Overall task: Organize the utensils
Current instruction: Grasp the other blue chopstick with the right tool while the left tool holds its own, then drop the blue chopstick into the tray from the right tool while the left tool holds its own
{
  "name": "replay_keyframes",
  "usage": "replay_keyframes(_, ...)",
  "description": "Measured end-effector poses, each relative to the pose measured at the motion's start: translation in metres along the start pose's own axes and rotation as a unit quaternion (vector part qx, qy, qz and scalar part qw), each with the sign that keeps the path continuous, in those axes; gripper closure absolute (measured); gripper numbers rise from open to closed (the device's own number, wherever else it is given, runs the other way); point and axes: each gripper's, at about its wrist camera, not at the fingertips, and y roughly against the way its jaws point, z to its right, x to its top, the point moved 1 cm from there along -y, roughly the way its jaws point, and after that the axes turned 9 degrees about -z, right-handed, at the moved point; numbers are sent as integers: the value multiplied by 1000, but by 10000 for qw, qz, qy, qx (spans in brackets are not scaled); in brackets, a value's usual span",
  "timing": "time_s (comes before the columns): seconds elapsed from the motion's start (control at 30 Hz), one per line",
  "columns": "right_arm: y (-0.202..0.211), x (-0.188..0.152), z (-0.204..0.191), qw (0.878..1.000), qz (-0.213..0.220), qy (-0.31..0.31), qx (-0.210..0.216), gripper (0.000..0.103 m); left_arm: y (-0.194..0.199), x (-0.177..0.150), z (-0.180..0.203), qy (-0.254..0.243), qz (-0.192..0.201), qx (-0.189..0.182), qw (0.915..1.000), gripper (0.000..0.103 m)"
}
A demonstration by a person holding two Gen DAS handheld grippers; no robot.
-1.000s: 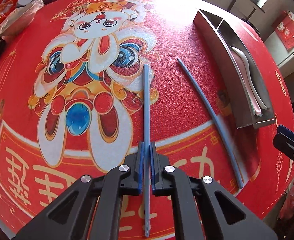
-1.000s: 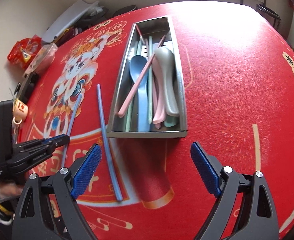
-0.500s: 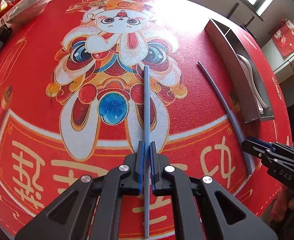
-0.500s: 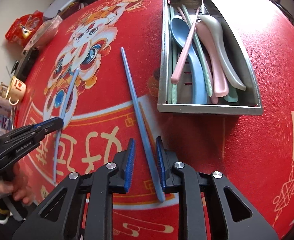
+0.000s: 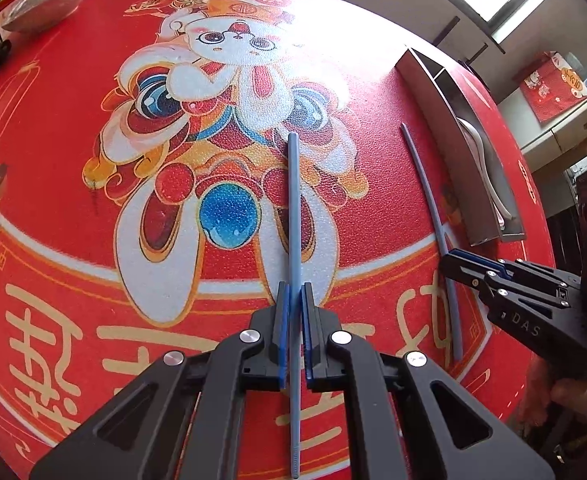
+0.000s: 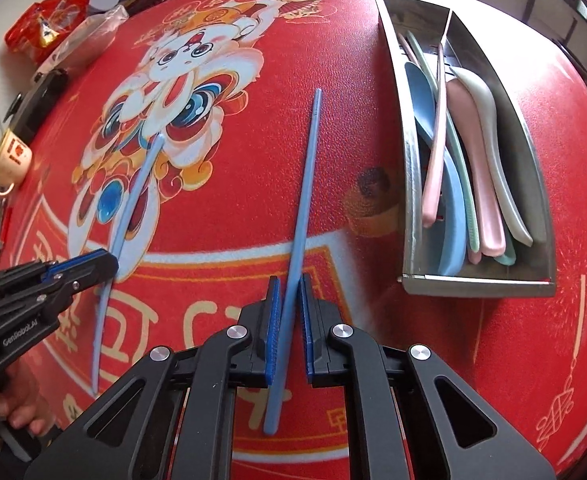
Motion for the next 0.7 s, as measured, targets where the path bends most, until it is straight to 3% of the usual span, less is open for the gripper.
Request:
replay_keyframes(0.33, -5, 22, -14, 9989, 60, 231, -411, 93, -1, -1, -1, -72, 72, -74, 9999, 95)
replay_keyframes(0.53, -2, 9, -13, 9995, 12, 97, -302, 93, 0, -1, -3, -32, 86, -106, 9999, 96)
replay_keyframes(0.7, -3, 3, -12, 9995, 55, 219, -219, 93, 0, -2, 3, -161, 115, 86, 9998, 95)
